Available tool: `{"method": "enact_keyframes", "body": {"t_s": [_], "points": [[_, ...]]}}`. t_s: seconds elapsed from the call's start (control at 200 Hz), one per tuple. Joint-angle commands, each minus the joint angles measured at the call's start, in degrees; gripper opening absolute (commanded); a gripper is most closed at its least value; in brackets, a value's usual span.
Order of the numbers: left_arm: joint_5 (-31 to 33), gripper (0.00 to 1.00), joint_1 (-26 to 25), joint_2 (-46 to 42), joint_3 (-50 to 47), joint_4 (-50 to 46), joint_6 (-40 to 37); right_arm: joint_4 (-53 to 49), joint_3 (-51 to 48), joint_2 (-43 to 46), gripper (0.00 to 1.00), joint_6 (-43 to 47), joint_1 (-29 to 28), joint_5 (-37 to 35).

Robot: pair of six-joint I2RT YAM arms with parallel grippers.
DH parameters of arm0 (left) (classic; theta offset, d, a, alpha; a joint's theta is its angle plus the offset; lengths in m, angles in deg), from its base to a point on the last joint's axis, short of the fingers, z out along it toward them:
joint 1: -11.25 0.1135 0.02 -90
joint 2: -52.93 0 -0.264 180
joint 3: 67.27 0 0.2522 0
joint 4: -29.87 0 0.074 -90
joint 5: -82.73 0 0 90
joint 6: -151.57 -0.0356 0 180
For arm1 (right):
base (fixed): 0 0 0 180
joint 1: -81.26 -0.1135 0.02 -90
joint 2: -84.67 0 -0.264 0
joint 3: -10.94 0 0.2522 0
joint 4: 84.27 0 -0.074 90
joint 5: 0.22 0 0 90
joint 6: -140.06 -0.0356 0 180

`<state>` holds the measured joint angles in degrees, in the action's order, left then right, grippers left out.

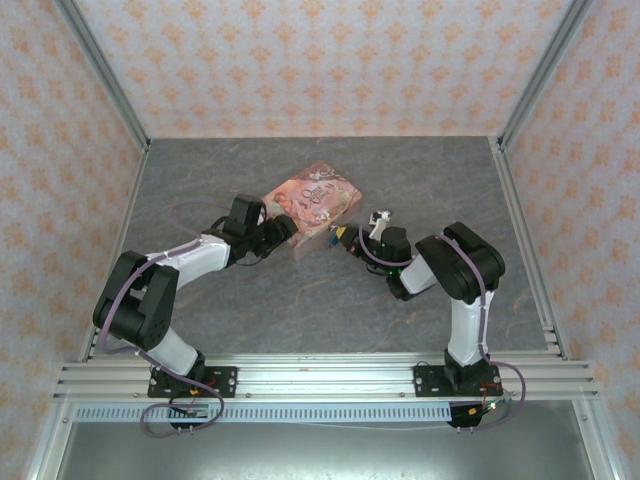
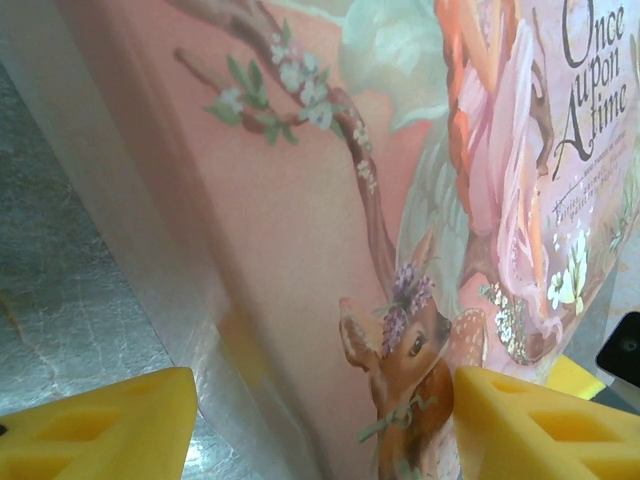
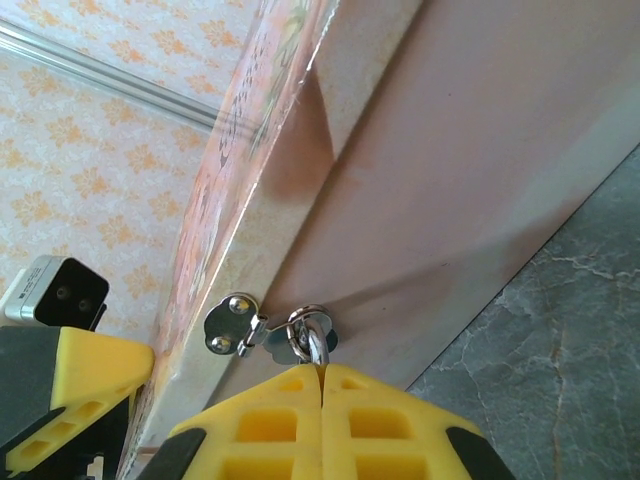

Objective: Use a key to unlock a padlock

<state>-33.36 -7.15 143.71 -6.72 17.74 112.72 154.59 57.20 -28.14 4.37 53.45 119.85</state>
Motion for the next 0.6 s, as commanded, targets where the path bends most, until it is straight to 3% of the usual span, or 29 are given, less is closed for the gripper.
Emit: {"method": "enact_keyframes", "body": {"t_s": [0.0, 0.596], "points": [[3.06, 0.67, 0.15, 2.05, -3.41, -8.1, -0.66, 2.95, 1.94, -0.12, 0.0, -0.11, 1.84, -2.5], [1.9, 0.66, 3.28, 1.86, -6.88, -6.22, -0.85, 4.76, 3.4, -1.86, 0.0, -1.21, 3.28, -1.72]]}}
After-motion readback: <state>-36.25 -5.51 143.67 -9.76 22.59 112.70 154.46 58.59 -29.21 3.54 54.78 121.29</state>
